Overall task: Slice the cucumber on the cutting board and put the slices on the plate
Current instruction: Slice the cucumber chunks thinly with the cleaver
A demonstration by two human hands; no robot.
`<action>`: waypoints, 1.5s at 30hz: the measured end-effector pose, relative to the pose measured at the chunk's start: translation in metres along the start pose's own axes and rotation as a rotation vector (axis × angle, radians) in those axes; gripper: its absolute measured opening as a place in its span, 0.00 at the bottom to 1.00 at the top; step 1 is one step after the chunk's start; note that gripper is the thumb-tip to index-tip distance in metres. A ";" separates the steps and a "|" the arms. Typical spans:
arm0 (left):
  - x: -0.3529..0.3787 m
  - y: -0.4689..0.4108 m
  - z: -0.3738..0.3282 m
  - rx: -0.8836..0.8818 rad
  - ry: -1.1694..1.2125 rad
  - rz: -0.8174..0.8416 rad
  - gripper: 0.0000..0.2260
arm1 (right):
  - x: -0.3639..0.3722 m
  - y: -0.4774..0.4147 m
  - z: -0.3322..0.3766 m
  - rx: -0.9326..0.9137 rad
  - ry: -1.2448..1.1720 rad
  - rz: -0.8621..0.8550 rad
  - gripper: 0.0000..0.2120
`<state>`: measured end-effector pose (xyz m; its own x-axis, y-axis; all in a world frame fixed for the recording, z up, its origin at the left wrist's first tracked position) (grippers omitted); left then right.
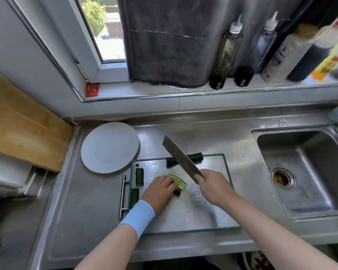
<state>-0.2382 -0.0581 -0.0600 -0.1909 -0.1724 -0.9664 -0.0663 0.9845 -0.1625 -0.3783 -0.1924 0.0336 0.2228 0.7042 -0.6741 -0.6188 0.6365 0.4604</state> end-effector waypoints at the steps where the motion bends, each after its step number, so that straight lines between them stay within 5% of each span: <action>1: -0.001 0.000 0.001 -0.004 0.012 0.020 0.16 | 0.000 0.000 0.000 0.000 0.002 0.004 0.14; 9: -0.033 0.028 0.018 -0.512 0.345 0.359 0.15 | 0.013 -0.004 0.026 -0.033 0.059 0.085 0.14; 12: -0.040 0.045 0.024 -0.511 0.259 0.532 0.15 | 0.023 -0.004 0.038 -0.044 0.079 0.106 0.16; 16: -0.041 0.056 0.022 -0.526 0.196 0.522 0.19 | 0.035 0.000 0.050 -0.049 0.071 0.111 0.17; 25: -0.046 0.078 0.007 -0.253 0.062 0.580 0.20 | 0.046 0.010 0.060 -0.045 0.102 0.097 0.17; 30: -0.048 0.098 0.012 -0.374 0.074 0.670 0.23 | 0.052 0.013 0.059 -0.040 0.081 0.078 0.17; 39: -0.055 0.110 0.023 -0.388 -0.001 0.643 0.22 | 0.057 0.018 0.059 -0.039 0.075 0.061 0.17; 45: -0.058 0.069 0.016 -0.456 0.124 0.336 0.17 | 0.040 0.017 0.050 -0.021 0.071 0.018 0.17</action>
<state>-0.2157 0.0208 -0.0181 -0.3856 0.1179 -0.9151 -0.3920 0.8769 0.2782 -0.3423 -0.1373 0.0433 0.1581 0.6911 -0.7053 -0.6378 0.6167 0.4614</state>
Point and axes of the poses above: each hand's wrist, its own y-axis away from the middle knuckle, its own x-axis out of the palm, z = x × y, the point moved 3 cm from there along -y, towards the middle knuckle, and after that the axes turned 3 degrees about -y, right-handed, at the moved point
